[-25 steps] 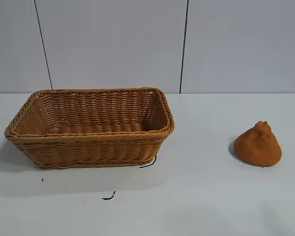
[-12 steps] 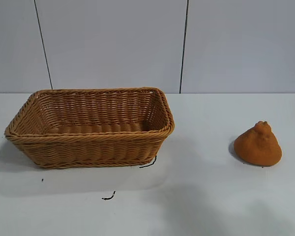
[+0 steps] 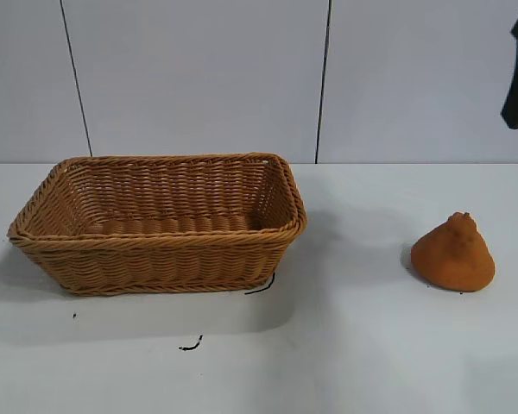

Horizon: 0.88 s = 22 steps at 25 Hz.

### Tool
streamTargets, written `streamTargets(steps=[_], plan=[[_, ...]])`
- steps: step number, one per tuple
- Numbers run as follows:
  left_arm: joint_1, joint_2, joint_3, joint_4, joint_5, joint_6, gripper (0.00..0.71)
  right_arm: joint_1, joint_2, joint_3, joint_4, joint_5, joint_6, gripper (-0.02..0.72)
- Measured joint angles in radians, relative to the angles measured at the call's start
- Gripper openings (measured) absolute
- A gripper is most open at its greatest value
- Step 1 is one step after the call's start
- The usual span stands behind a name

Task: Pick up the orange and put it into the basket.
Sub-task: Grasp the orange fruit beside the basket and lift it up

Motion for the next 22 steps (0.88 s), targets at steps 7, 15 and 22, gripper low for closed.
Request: streamTargets(steps=[7, 15, 22], plan=[[0.000, 0.000, 0.000, 0.000, -0.002, 0.000, 0.639, 0.000, 0.225, -0.149, 0.004, 0.005, 0.000, 0.610], [0.000, 0.000, 0.000, 0.000, -0.001, 0.000, 0.639, 0.073, 0.320, -0.160, 0.015, -0.027, 0.007, 0.610], [0.000, 0.000, 0.000, 0.000, -0.001, 0.000, 0.639, 0.082, 0.392, -0.160, -0.020, -0.071, 0.078, 0.610]])
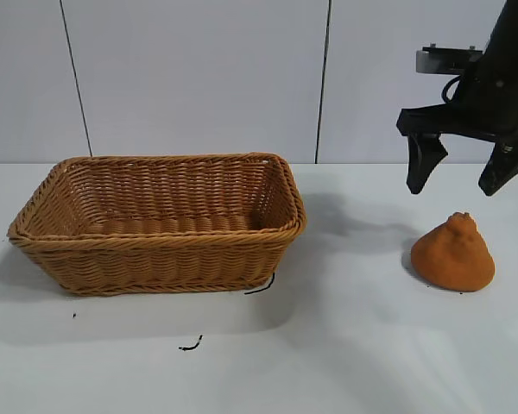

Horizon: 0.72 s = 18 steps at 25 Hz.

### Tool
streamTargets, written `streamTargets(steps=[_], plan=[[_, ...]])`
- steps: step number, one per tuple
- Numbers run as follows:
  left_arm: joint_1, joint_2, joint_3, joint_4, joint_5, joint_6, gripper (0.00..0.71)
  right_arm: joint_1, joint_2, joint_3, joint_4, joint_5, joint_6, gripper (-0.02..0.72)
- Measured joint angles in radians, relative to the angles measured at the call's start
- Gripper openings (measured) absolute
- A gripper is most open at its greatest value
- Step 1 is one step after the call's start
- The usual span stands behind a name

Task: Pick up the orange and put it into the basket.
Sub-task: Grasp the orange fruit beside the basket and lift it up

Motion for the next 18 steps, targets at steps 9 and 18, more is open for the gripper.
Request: streamTargets(steps=[9, 18], plan=[[0.000, 0.000, 0.000, 0.000, 0.000, 0.000, 0.639, 0.000, 0.150, -0.002, -0.018, -0.035, 0.001, 0.610], [0.000, 0.000, 0.000, 0.000, 0.000, 0.000, 0.639, 0.000, 0.213, -0.012, -0.059, -0.032, 0.009, 0.438]])
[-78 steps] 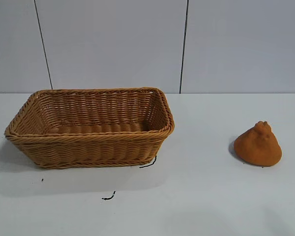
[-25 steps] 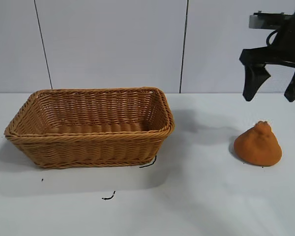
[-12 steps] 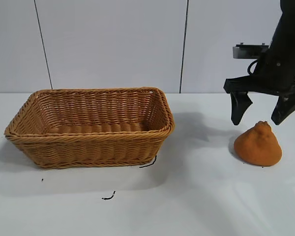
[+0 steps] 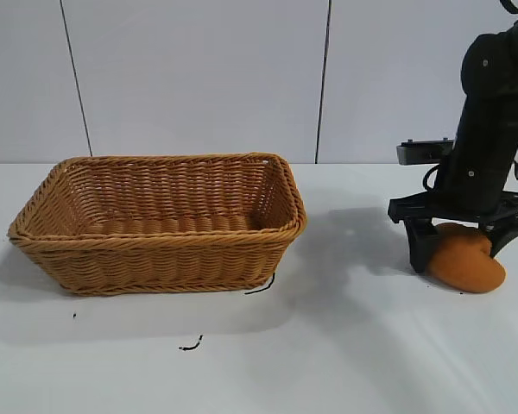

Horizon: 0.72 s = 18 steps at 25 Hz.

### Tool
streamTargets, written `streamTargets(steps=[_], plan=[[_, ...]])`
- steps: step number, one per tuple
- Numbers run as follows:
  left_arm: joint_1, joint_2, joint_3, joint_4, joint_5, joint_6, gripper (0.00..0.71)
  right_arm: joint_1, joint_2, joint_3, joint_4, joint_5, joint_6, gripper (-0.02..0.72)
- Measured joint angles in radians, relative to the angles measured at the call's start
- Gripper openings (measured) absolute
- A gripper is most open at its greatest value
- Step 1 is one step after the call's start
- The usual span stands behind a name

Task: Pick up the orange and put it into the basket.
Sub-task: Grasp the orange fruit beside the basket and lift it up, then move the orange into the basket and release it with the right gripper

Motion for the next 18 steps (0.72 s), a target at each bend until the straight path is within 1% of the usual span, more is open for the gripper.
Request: streamTargets(steps=[1, 2, 3, 4, 5, 6, 8, 15, 18], plan=[[0.000, 0.000, 0.000, 0.000, 0.000, 0.000, 0.639, 0.000, -0.007, -0.001, 0.001, 0.002, 0.001, 0.369], [0.000, 0.000, 0.000, 0.000, 0.000, 0.000, 0.639, 0.000, -0.017, -0.003, 0.002, 0.009, 0.002, 0.279], [0.000, 0.000, 0.000, 0.000, 0.000, 0.000, 0.639, 0.000, -0.026, -0.009, 0.000, 0.020, 0.003, 0.214], [0.000, 0.000, 0.000, 0.000, 0.000, 0.000, 0.639, 0.000, -0.026, -0.009, 0.000, 0.020, 0.003, 0.214], [0.000, 0.000, 0.000, 0.000, 0.000, 0.000, 0.639, -0.001, -0.044, -0.026, -0.006, 0.045, 0.003, 0.139], [0.000, 0.000, 0.000, 0.000, 0.000, 0.000, 0.639, -0.001, -0.044, -0.026, -0.006, 0.045, 0.003, 0.139], [0.000, 0.000, 0.000, 0.000, 0.000, 0.000, 0.639, -0.001, -0.076, -0.078, 0.001, 0.089, 0.003, 0.099], [0.000, 0.000, 0.000, 0.000, 0.000, 0.000, 0.639, 0.033, -0.121, -0.306, 0.023, 0.193, 0.003, 0.097], [0.000, 0.000, 0.000, 0.000, 0.000, 0.000, 0.639, 0.067, -0.121, -0.397, 0.026, 0.213, 0.003, 0.097]])
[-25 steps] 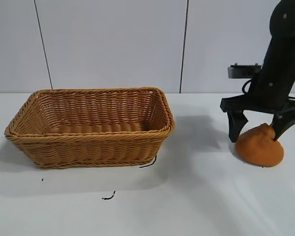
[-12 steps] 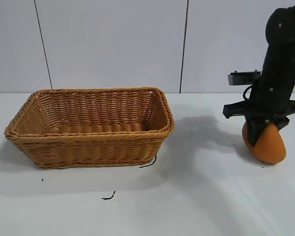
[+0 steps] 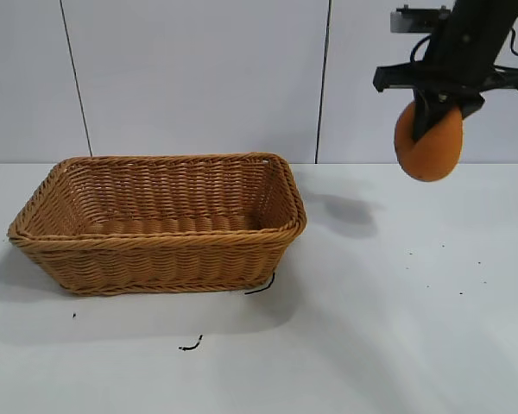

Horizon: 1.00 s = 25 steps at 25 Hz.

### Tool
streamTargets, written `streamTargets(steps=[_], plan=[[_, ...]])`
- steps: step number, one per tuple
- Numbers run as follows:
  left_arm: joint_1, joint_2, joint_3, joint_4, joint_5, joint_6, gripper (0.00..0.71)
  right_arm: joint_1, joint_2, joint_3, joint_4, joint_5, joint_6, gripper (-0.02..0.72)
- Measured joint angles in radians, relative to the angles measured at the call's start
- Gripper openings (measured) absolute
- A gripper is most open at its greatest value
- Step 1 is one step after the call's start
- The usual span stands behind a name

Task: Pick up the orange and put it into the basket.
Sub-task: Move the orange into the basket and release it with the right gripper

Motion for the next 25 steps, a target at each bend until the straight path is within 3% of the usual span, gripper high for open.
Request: streamTargets(steps=[10, 18, 25], plan=[[0.000, 0.000, 0.000, 0.000, 0.000, 0.000, 0.639, 0.205, 0.000, -0.130, 0.006, -0.031, 0.023, 0.097], [0.000, 0.000, 0.000, 0.000, 0.001, 0.000, 0.639, 0.377, 0.065, -0.132, 0.051, -0.192, 0.026, 0.097], [0.000, 0.000, 0.000, 0.000, 0.001, 0.000, 0.639, 0.454, 0.236, -0.132, 0.078, -0.316, 0.026, 0.097]])
